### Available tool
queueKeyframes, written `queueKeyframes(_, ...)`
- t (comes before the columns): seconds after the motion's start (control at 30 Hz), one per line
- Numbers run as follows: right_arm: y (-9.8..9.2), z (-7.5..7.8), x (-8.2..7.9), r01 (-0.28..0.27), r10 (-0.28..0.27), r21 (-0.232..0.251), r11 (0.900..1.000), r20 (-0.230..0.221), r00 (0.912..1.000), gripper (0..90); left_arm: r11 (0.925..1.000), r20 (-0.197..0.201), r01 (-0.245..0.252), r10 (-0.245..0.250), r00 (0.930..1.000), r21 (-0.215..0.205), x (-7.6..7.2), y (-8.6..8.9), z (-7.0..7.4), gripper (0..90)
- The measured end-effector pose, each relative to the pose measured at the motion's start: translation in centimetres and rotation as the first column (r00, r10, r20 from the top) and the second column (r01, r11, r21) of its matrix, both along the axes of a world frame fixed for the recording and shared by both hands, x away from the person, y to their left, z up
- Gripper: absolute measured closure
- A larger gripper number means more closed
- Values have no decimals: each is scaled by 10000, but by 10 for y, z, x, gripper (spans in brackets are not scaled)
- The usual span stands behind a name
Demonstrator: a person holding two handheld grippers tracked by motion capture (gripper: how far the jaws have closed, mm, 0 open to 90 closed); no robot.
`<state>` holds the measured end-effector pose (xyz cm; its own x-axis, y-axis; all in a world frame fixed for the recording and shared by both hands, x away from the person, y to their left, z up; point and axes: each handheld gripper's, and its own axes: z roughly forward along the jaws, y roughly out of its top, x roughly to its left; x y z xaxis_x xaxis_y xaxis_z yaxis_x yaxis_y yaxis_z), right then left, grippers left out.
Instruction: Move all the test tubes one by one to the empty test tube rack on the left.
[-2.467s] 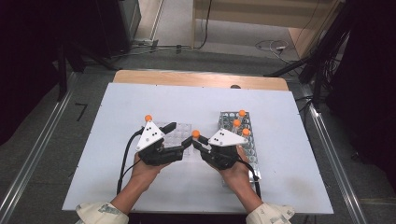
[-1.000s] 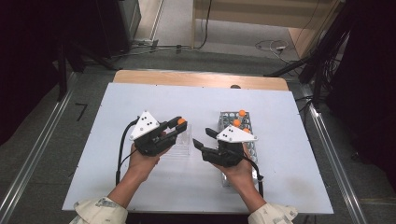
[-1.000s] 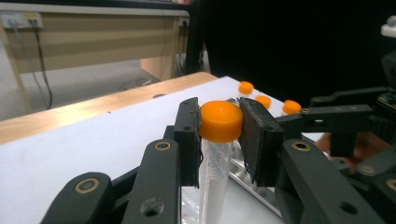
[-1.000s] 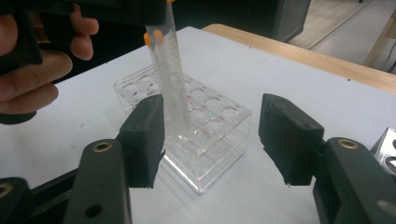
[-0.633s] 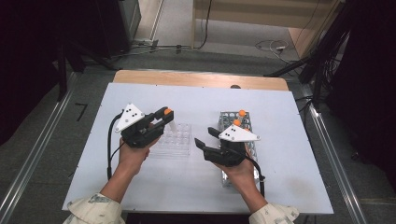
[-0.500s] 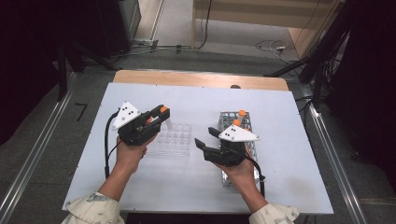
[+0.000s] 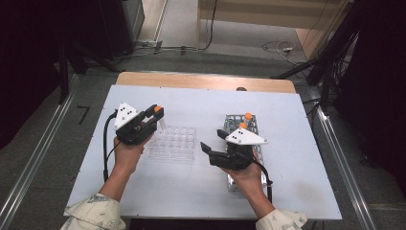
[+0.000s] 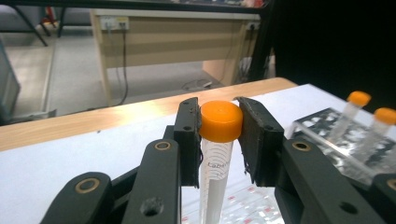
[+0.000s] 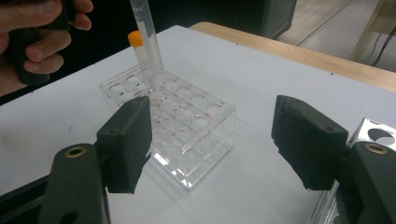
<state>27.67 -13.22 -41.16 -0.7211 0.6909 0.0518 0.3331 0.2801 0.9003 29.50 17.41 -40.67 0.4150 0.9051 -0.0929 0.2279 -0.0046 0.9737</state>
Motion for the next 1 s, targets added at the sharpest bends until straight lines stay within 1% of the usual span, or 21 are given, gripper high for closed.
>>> queueKeyframes(0.03, 0, 0, 0, 1, -1, 7, 10000, -5, 10000, 269, 10000, 12, -18, 19, 10000, -37, 1, 1, 0, 694)
queueKeyframes(0.13, 0, 0, 0, -5, 5, -4, 10000, -9, 10000, 268, 9998, -2, -122, 122, 9999, 138, 2, 2, -1, 694)
queueKeyframes(0.23, 0, 0, 0, -6, 6, -6, 10000, -14, 10000, 268, 9997, -4, -130, 130, 9999, 198, 2, 2, -2, 694)
queueKeyframes(0.33, 0, 0, 0, -9, 9, 2, 10000, -16, 10000, 268, 9992, -58, -146, 148, 9999, 382, 3, 1, -4, 694)
queueKeyframes(0.47, 0, 0, -1, -24, 24, -9, 10000, -27, 10000, 268, 9988, -206, -221, 230, 9995, 448, 5, -1, -10, 693)
queueKeyframes(0.6, 0, 0, -1, -16, 16, 14, 10000, -9, 10000, 268, 9978, -513, -205, 238, 9984, 629, 7, -2, -20, 692)
queueKeyframes(0.7, -1, 1, -1, 12, -12, 25, 10000, -11, 10000, 269, 9968, -644, -208, 258, 9976, 766, 8, -3, -26, 691)
queueKeyframes(0.83, -3, 1, -1, 37, -38, 52, 10000, 8, 10000, 269, 9968, -644, -242, 292, 9975, 765, 6, -3, -30, 686)
queueKeyframes(0.87, -3, 1, -1, 36, -36, 52, 10000, 7, 10000, 269, 9972, -626, -253, 297, 9976, 705, 6, -3, -31, 686)
queueKeyframes(0.93, -3, 1, -1, 31, -31, 44, 10000, 10, 10000, 269, 9967, -530, -285, 326, 9981, 762, 5, -4, -32, 685)
queueKeyframes(1.0, -4, 2, -1, 51, -51, 59, 10000, 5, 10000, 269, 9965, -533, -299, 341, 9980, 777, 4, -4, -32, 684)
